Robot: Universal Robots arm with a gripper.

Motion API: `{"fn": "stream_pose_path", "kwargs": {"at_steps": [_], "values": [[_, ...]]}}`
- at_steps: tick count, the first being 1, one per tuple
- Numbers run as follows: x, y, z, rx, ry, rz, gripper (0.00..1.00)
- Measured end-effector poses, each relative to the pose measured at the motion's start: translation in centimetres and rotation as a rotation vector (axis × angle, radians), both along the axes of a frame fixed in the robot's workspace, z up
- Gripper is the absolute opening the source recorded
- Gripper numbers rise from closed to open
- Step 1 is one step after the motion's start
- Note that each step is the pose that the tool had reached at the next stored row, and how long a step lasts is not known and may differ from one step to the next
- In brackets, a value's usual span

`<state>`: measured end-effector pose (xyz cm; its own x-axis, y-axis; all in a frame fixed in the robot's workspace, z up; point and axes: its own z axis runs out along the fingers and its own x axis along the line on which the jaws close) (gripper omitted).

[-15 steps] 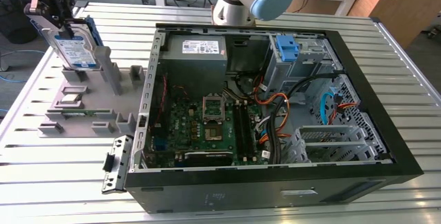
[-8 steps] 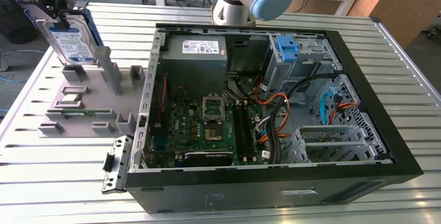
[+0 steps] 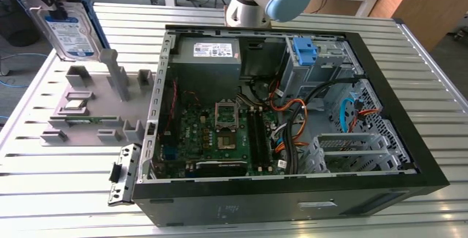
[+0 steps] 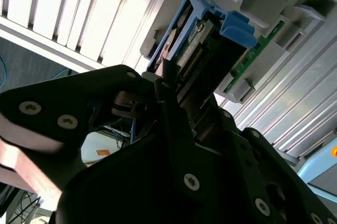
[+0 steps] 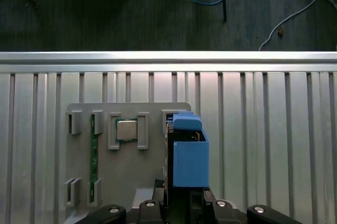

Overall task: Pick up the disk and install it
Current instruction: 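Pick up the disk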

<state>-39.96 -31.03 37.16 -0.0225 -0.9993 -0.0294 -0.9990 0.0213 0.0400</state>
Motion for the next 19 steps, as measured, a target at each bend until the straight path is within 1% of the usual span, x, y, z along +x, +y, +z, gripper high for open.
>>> {"fn": "stream_pose_path", "kwargs": {"at_steps": [11, 15, 19], "values": [[0.00, 0.00, 3.91, 0.0000, 0.0000, 0.000, 0.35], [0.00, 0.00, 5.19, -0.0001, 0.0001, 0.000, 0.35], [0.00, 0.00, 6.26, 0.0000, 0.0001, 0.000, 0.35]]}}
